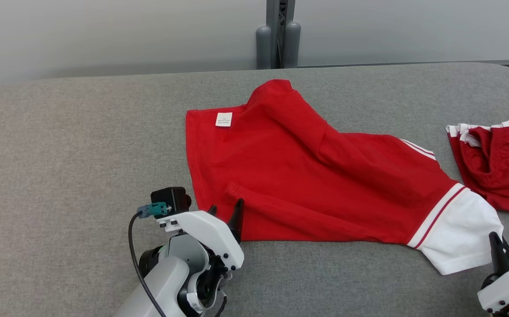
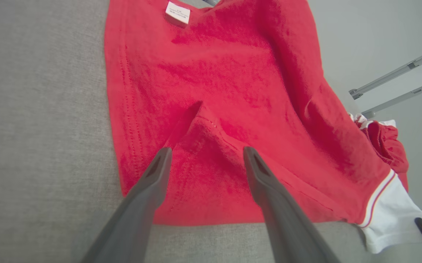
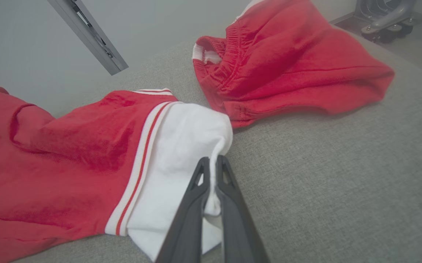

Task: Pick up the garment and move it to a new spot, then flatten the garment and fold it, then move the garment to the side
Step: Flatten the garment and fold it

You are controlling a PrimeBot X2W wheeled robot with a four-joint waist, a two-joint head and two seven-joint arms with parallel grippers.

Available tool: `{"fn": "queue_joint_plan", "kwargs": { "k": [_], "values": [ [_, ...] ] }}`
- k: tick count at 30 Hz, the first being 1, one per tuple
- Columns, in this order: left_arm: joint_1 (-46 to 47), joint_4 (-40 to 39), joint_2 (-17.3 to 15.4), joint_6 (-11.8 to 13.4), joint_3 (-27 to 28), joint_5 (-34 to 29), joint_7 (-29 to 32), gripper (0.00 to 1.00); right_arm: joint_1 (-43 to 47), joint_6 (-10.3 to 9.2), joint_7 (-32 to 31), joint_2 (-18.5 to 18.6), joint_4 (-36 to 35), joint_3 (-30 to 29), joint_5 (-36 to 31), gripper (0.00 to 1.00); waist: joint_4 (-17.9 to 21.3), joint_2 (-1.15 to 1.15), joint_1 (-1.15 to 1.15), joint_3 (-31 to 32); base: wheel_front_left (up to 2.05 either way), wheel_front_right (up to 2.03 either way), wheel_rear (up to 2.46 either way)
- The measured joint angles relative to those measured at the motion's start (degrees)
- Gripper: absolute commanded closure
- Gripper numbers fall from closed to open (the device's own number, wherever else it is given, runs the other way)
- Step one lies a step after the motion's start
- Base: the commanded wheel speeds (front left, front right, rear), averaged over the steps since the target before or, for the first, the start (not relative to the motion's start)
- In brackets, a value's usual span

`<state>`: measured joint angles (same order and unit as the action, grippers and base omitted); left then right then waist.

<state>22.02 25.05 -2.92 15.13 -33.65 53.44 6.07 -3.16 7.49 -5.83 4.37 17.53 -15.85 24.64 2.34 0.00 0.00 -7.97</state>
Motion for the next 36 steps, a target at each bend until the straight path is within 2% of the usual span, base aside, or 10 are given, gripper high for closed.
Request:
{"fn": "queue_joint_plan", "kwargs": {
  "k": [9,15,19,20,21,22,24,25,26,36],
  "values": [
    [7.1,6.2,0.2,4.0,-5.7,8.1,-1.5,0.0,-2.1,0.0,1.4,0.1,2.5,1.8,0.0,1.0,1.8,0.0,0.0,-1.4,0.0,0.0,0.0],
    [10.1,11.0,0.2,6.0,-8.1,10.4,-2.1,0.0,-3.1,0.0,2.1,0.2,3.7,2.6,0.1,1.0,2.5,0.0,0.0,-2.0,0.0,0.0,0.0],
    [11.8,13.5,0.2,6.3,-9.5,12.5,-2.9,0.26,-3.6,0.0,2.8,0.4,4.7,3.2,0.1,1.0,2.8,0.0,0.0,-2.4,0.0,0.0,0.0],
    [12.2,14.2,0.2,6.4,-9.9,13.2,-3.1,0.39,-3.8,0.0,2.9,0.4,4.9,3.4,0.1,1.0,2.9,0.0,0.0,-2.4,0.0,0.0,0.0],
    [12.6,14.7,0.2,6.6,-10.4,13.6,-3.1,0.39,-4.0,0.0,2.9,0.4,5.1,3.5,0.1,1.0,2.9,0.0,0.0,-2.5,0.0,0.0,0.0],
    [12.9,15.3,0.2,6.6,-10.8,14.1,-3.2,0.53,-4.1,0.0,3.1,0.5,5.3,3.7,0.1,1.0,3.0,0.0,0.0,-2.5,0.0,0.0,0.0],
    [13.7,16.5,0.2,6.6,-11.9,14.8,-3.3,0.69,-4.5,0.0,3.4,0.5,5.8,4.0,0.2,1.0,3.2,0.0,0.0,-2.6,0.0,0.0,0.0],
    [14.1,16.9,0.2,6.6,-12.5,15.0,-3.5,0.88,-4.6,0.0,3.4,0.5,5.9,4.2,0.2,1.0,3.3,0.0,0.0,-2.7,0.0,0.0,0.0],
    [14.5,17.3,0.2,6.6,-13.1,15.3,-3.6,1.0,-4.7,0.0,3.5,0.6,6.2,4.3,0.3,1.0,3.4,0.0,0.0,-2.7,0.0,0.0,0.0],
    [16.9,16.5,0.2,4.2,-17.5,17.9,-7.3,1.0,-5.1,0.0,5.9,1.4,8.0,3.7,0.8,1.0,2.3,0.0,0.0,-2.7,0.0,0.0,0.0]
  ]
}}
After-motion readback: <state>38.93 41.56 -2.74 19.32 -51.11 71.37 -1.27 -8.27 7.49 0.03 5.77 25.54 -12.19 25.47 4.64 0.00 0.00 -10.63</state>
